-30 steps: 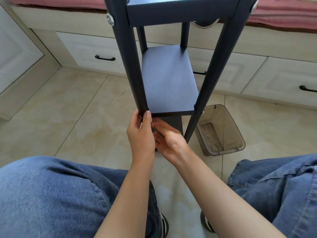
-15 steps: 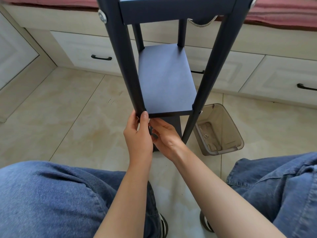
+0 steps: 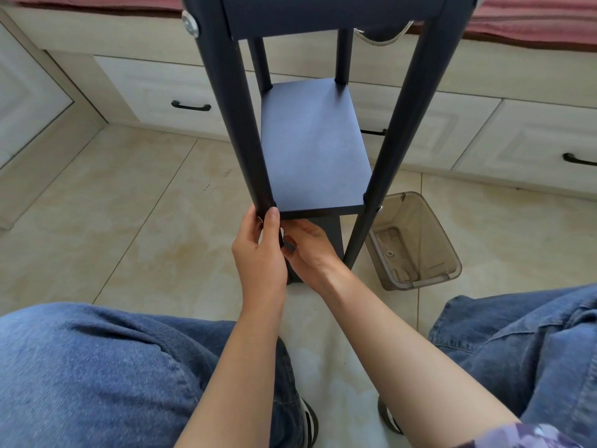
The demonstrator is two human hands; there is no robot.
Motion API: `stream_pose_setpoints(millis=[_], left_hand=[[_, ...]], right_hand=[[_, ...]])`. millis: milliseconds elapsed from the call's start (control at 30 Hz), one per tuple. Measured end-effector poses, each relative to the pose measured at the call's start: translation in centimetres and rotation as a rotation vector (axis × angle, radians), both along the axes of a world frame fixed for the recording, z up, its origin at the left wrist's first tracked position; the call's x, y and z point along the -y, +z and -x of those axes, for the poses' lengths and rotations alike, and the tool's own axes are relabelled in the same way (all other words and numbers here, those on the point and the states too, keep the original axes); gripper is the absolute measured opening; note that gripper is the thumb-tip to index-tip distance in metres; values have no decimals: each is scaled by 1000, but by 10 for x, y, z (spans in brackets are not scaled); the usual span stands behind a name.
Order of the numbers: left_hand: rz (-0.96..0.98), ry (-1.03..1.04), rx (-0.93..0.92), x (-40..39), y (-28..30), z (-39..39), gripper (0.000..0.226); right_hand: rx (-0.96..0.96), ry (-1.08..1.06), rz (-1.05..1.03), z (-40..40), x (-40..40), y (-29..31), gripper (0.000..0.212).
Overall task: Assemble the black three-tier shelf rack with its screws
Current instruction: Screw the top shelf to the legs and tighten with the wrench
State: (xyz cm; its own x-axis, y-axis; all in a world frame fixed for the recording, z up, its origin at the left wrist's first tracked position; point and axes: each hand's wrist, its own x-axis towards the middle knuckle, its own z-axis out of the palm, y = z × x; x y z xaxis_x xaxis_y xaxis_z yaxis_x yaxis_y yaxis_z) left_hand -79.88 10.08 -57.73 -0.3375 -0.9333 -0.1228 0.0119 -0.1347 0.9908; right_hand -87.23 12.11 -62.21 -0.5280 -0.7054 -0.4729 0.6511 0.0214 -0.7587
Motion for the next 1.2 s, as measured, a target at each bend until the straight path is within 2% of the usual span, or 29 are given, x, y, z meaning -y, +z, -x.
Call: stream_pose_setpoints(millis=[200,367,433,500,667,767,867,1033,1200], left_hand=[[23,2,15,1,0,0,16],[3,17,16,7,-2,-4,19],[33,-9,75,8,-3,-6,11],[65,-60,104,8,-3,-10,8],[198,-343,196,9,-3,-18,28],[173,-424,222,4,-6,-16,22],[182,-380,218,-4,-9,-12,11],[214,-359,204,-16,1,-8,14],[288,-330,118,-22,28,-3,14]], right_hand=[[120,-47,-12,-6,-22,-8,16],[-1,-40,-2,-7,-35,3,17],[-60,-44,-30,-5,-39,9,17],[-99,-38,-50,-5,-45,13,16],[-160,-30,-127,-7,-64,15,9],[-191,-91,-160,-3,-76,16,12],[-276,-116,-167,2,-84,19,9],[-320,-138,-145,7,-93,26,10],[-397,-130,-24,13,-94,47,14]])
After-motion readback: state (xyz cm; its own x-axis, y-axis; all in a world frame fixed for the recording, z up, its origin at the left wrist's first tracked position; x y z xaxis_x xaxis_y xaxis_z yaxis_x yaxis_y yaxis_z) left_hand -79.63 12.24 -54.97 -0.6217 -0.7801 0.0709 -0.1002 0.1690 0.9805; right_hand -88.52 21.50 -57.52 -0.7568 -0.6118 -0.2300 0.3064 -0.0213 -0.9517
